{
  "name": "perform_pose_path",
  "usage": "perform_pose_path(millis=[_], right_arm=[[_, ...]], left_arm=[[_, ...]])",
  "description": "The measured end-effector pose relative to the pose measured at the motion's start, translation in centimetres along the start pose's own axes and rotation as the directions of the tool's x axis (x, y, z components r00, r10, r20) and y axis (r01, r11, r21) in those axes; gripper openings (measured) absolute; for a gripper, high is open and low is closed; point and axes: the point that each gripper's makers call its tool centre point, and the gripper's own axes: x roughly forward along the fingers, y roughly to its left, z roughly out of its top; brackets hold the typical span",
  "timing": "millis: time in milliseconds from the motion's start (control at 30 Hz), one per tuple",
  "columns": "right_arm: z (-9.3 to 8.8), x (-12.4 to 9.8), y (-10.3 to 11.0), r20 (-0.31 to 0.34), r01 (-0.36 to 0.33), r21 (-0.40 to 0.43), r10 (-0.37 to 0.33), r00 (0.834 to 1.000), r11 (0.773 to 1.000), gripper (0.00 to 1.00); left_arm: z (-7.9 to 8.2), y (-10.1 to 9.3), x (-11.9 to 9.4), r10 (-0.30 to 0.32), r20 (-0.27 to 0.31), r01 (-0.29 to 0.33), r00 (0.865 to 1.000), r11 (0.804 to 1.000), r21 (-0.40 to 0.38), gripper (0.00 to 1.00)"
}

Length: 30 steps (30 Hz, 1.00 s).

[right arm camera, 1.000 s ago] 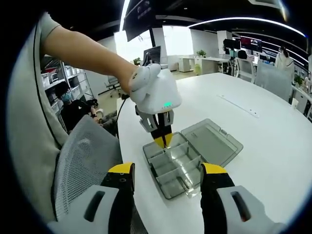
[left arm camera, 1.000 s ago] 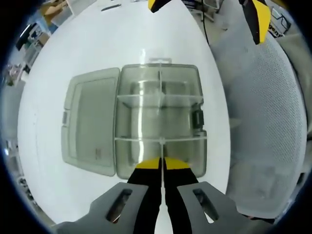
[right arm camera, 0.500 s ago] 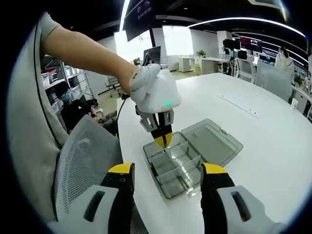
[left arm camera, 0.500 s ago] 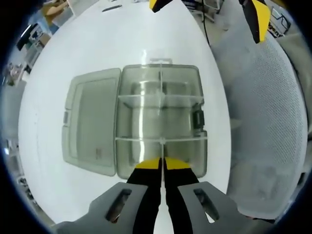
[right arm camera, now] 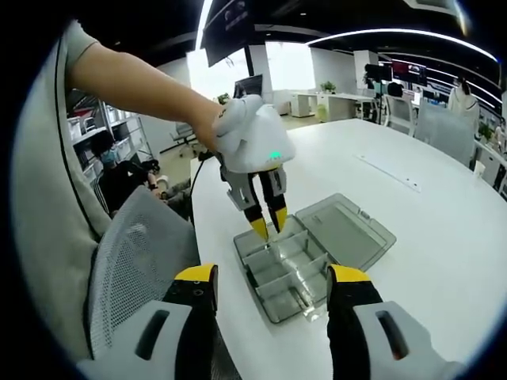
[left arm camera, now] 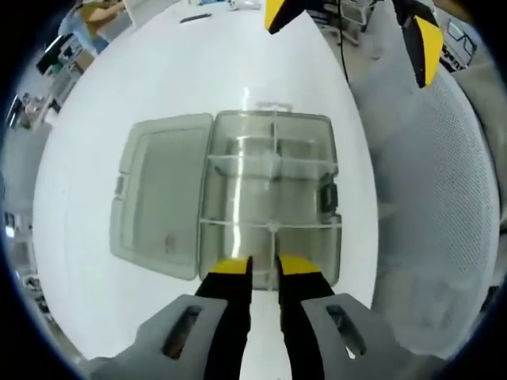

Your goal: Insert the divider into the dual guide fixture by aligning both edges with the guide slots and pushing it downward to the bottom, including one-sided entry, uneven engagement, binding, and posture correction.

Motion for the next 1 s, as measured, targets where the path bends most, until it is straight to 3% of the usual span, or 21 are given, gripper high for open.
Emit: perform_pose_path(millis=[167, 567, 800, 1000], right_arm=[[0.1, 0.0, 0.0, -0.002, -0.001, -0.003, 0.001, 1.000, 1.000, 0.52], [-0.2, 0.1, 0.0, -0.019, -0.006, -0.014, 0.006, 1.000, 1.000, 0.53], [-0.5, 0.0, -0.1, -0.033, -0.007, -0.019, 0.006, 0.999, 1.000, 0.53], [-0.7, 0.0, -0.2, -0.042, -0.007, -0.022, 0.006, 0.999, 1.000, 0.53]], left_arm=[[-0.3, -0.3, -0.2, 0.004, 0.021, -0.004, 1.000, 1.000, -0.013, 0.13], [0.4, -0.5, -1.7, 0.055, 0.132, -0.048, 0.990, 0.997, -0.058, 0.18], [1.3, 0.0, -3.3, 0.110, 0.207, -0.094, 0.972, 0.992, -0.085, 0.19], [2.7, 0.1, -4.7, 0.161, 0.301, -0.121, 0.940, 0.982, -0.148, 0.21]])
